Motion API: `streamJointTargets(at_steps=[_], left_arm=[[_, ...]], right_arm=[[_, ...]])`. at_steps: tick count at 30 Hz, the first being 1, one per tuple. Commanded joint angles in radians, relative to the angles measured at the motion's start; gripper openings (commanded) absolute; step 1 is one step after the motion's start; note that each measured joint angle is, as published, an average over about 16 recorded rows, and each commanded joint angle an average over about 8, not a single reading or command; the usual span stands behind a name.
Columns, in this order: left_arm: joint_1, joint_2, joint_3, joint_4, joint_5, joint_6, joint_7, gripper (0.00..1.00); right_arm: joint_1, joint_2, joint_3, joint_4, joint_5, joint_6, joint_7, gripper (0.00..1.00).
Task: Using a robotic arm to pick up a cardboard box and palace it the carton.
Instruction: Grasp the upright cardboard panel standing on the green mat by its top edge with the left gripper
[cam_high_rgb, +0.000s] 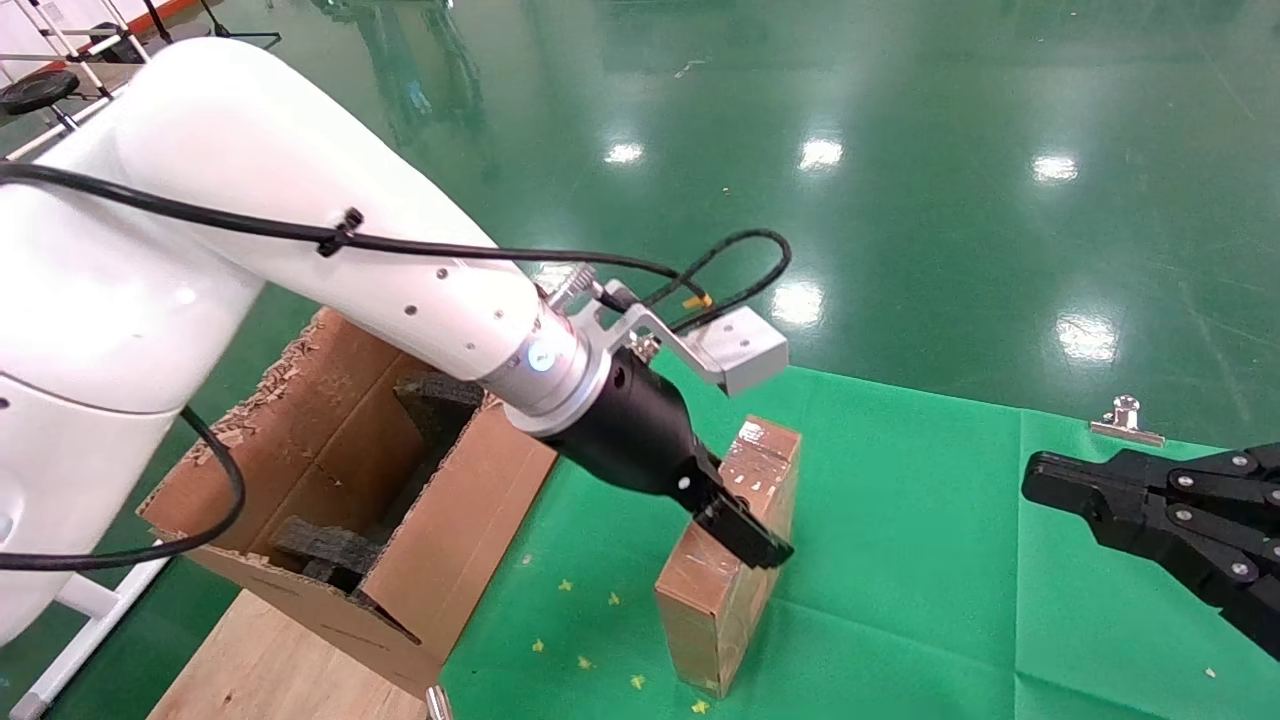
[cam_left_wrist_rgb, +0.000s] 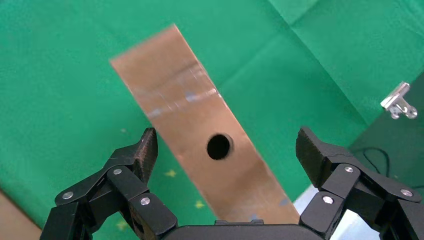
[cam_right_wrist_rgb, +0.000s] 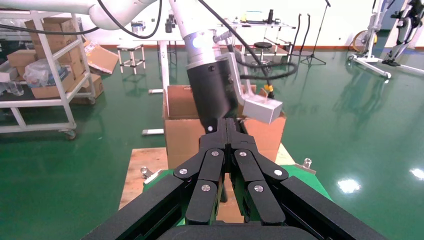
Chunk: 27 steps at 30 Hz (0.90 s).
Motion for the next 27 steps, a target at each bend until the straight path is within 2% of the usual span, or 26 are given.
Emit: streamJointTargets(at_steps=[1,12,25,27], left_arm=[[-0.004,0.006,0.025,0.001,-0.010,0.006,-0.016,1.00],[-0.047,0.013,0.136,0.001,-0.025,-0.017,-0.021,1.00],[-0.061,0.014,0.169,0.000,0.020,-0.066,-0.028,1.00],[-0.061,0.013,0.170,0.000,0.020,-0.069,-0.026,1.00]], right_arm=[[0.000,0.000,0.000,0.000,0.000,0.000,0.000,0.00],[0.000,0.000,0.000,0.000,0.000,0.000,0.000,0.00],[0.000,0.000,0.000,0.000,0.000,0.000,0.000,0.00],[0.000,0.000,0.000,0.000,0.000,0.000,0.000,0.07]])
